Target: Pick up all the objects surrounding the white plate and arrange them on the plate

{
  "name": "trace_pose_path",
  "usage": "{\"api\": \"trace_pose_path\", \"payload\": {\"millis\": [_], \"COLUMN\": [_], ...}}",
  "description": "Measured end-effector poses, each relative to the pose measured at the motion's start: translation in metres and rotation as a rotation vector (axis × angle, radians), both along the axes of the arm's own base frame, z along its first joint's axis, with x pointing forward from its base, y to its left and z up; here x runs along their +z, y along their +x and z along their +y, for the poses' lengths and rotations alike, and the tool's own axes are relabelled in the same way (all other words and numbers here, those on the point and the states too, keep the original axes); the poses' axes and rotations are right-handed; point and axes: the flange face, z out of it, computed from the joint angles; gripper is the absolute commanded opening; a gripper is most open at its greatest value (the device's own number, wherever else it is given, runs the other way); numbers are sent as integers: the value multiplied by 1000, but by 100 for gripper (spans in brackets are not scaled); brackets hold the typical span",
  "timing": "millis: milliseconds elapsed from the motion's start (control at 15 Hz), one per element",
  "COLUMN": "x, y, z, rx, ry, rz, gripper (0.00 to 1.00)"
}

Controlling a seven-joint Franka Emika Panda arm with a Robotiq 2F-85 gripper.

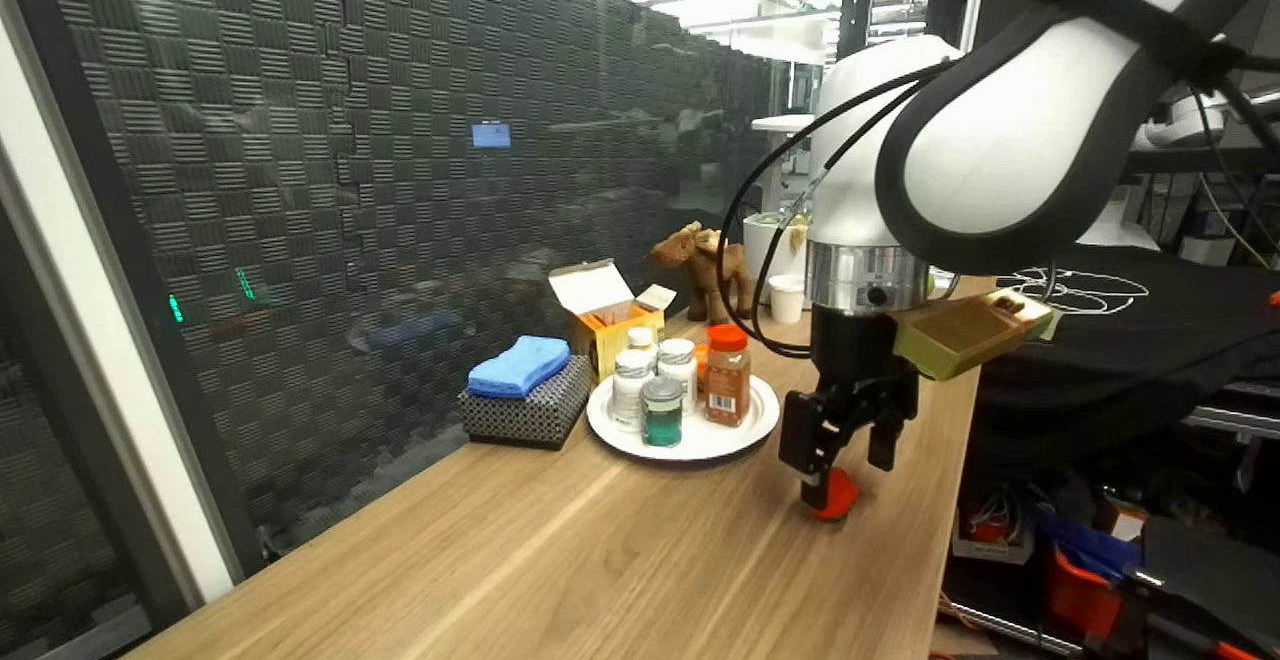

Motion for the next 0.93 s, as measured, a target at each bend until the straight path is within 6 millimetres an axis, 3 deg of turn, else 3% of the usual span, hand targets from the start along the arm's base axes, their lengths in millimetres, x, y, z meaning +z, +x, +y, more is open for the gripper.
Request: {"api": "trace_pose_path", "payload": {"millis": [67, 200, 533, 933], "x": [-2, -6, -15, -13], "y": [3, 10, 16, 13], "z": [2, 6, 16, 36], "rx": [5, 15, 35, 2], "ry": [0, 2, -2, -64], "rz": [2, 7, 22, 7], "gripper": [74, 69, 29, 26]}}
